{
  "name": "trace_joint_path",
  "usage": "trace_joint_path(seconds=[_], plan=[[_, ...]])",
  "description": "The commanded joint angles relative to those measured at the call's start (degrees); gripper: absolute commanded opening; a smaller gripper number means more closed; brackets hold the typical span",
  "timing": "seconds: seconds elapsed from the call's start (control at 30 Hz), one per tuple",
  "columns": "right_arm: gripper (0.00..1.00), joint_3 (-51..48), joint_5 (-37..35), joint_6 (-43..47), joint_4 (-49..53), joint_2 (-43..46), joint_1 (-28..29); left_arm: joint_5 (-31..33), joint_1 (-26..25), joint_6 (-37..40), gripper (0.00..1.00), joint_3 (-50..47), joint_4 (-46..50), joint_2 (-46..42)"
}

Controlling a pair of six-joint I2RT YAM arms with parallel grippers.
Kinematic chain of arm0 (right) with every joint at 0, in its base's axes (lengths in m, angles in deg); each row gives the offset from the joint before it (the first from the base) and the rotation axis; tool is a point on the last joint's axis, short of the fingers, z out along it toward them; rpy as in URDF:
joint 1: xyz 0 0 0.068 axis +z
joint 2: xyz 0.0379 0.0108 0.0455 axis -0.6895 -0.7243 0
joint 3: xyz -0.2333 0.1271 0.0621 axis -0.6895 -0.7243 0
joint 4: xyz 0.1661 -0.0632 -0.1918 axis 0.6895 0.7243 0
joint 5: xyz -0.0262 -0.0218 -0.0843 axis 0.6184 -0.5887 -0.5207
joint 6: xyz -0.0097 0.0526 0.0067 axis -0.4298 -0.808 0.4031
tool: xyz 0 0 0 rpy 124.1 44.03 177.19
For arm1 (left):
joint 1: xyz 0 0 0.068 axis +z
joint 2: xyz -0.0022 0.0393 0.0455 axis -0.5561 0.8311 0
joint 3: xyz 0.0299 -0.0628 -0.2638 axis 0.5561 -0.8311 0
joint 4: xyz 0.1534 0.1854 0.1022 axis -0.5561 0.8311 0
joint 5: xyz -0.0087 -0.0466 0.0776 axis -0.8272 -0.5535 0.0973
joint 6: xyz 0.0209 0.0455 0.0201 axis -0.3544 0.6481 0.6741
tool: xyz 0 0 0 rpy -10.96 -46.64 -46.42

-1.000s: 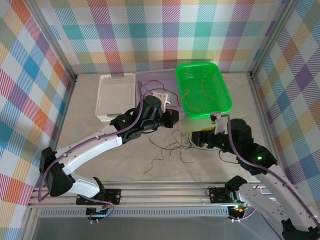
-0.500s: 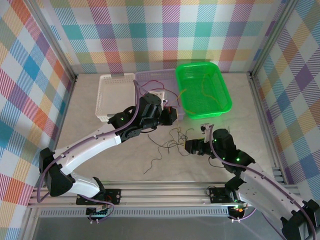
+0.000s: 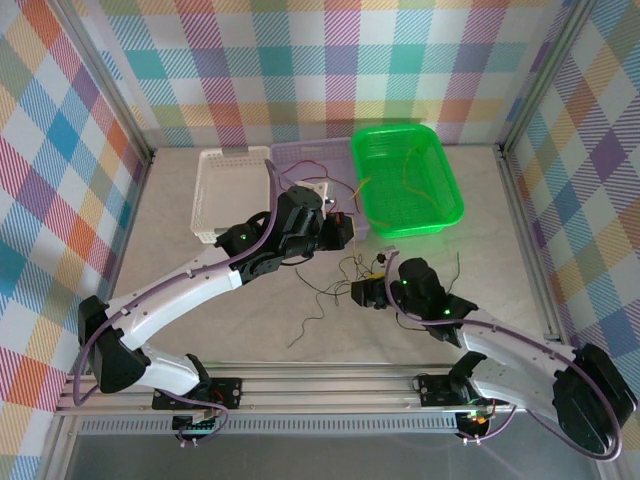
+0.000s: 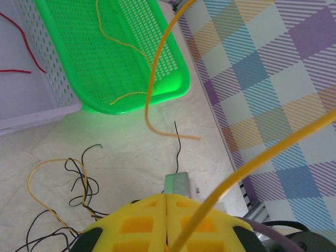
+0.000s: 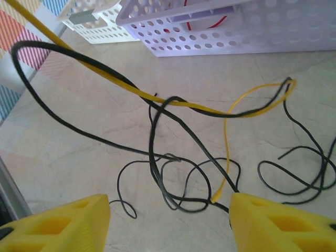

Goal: Untangle the cables

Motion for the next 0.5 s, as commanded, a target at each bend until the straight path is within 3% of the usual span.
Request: trace_joint_path(seconds=[0.0, 0.1, 0.3, 0.47], plan=[[0.54, 2.6, -4.5, 2.5, -3.1, -2.3, 1.0, 0.8, 0.4, -0.7, 0.0, 2.2, 1.5, -0.6], [0.41, 3.0, -5.9, 2.2, -3.2, -3.5, 1.0, 0.9, 0.4, -0.7, 0.0, 2.3, 2.1, -1.0], [0.02, 3.8, -10.9, 2.2, 1.9, -1.8, 1.0, 3.2, 0.6, 0.7, 0.0, 3.3, 5.2, -2.9], [0.0, 2.3, -16.2, 1.2, 7.7, 2.9, 0.2, 4.9, 2.9, 2.9, 0.0, 3.7, 9.2, -7.3]])
